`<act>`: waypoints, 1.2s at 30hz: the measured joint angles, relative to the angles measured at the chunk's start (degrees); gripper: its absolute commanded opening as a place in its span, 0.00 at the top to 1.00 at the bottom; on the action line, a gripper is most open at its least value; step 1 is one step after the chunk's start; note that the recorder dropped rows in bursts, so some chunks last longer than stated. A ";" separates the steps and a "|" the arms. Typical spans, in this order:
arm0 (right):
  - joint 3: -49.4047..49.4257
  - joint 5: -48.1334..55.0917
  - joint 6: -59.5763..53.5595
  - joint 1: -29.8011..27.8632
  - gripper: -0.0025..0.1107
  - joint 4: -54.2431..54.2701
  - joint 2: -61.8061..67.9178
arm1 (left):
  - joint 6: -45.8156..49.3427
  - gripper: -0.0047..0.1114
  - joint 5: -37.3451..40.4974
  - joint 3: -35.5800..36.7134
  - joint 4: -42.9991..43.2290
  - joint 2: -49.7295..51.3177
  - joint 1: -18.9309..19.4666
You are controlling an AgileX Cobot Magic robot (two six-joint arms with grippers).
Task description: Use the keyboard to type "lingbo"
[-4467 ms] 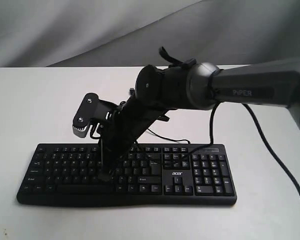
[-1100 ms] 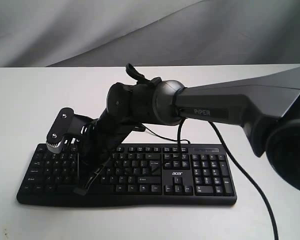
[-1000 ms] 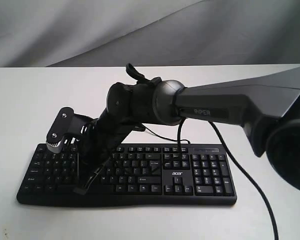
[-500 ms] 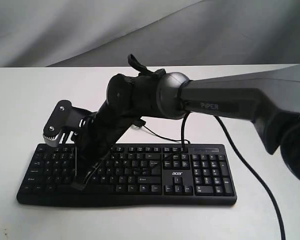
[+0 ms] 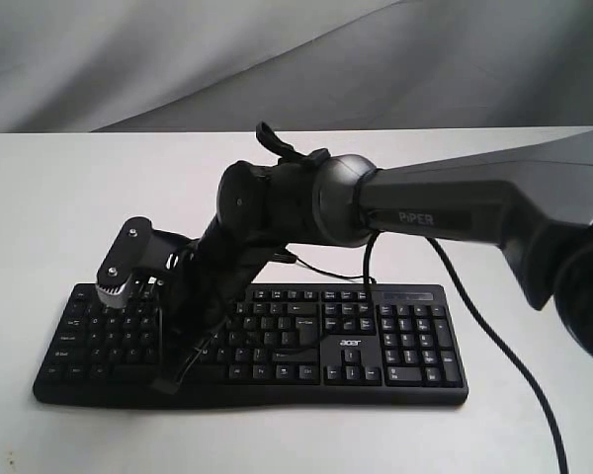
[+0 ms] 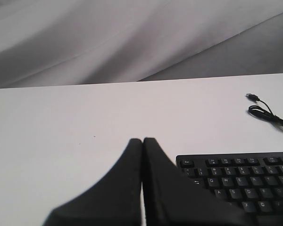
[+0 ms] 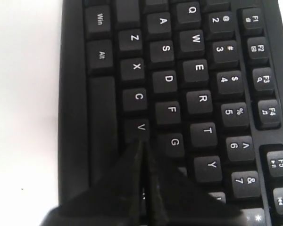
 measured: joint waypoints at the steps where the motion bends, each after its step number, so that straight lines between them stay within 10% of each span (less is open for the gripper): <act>1: 0.00 -0.08 0.00 0.00 0.98 0.14 0.00 | 0.00 0.96 0.00 0.00 0.00 0.00 0.00; 36: 0.19 -1.16 -1.09 0.00 0.98 1.70 0.98 | 0.00 0.96 0.00 0.00 0.00 0.00 0.00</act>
